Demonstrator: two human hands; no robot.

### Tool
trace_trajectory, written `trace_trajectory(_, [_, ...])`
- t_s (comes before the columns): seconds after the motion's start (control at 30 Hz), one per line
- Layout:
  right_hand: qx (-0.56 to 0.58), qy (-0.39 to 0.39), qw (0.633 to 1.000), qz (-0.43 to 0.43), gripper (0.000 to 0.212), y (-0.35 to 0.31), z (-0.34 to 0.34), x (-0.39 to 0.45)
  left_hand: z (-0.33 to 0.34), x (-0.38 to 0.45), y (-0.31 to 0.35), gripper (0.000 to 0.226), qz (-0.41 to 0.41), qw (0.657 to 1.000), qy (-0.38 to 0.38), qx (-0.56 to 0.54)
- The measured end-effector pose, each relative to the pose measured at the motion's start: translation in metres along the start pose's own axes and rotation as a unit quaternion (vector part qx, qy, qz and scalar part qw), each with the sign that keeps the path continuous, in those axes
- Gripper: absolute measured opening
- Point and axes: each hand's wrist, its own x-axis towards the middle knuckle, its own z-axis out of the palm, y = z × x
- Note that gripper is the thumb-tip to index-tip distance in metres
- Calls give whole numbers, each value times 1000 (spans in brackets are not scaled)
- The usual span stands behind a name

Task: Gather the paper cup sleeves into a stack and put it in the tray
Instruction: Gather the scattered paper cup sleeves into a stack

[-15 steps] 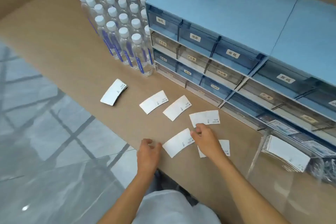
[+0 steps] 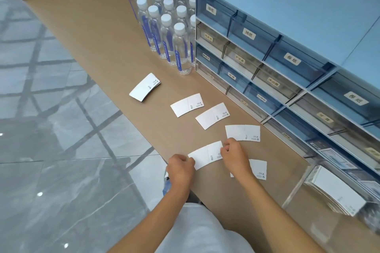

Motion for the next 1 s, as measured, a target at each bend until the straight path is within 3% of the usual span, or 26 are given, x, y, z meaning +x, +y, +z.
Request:
trace_trajectory(0.3, [-2,23,1000,2,10,0,7,-4,1,-9,8,30,-1,1000,4,-29])
trace_trajectory(0.4, [17,35,999,4,9,2,7,-7,1,-9,9,4,2,999,3,-43])
trace_trajectory(0.6, [65,84,994,20,5,14,1,-20,10,-11,13,10,42,999,-11,-18])
trace_trajectory(1.0, [77,201,959,185,17,61,-29,-61,61,-45,17,5,117,982,-97,115])
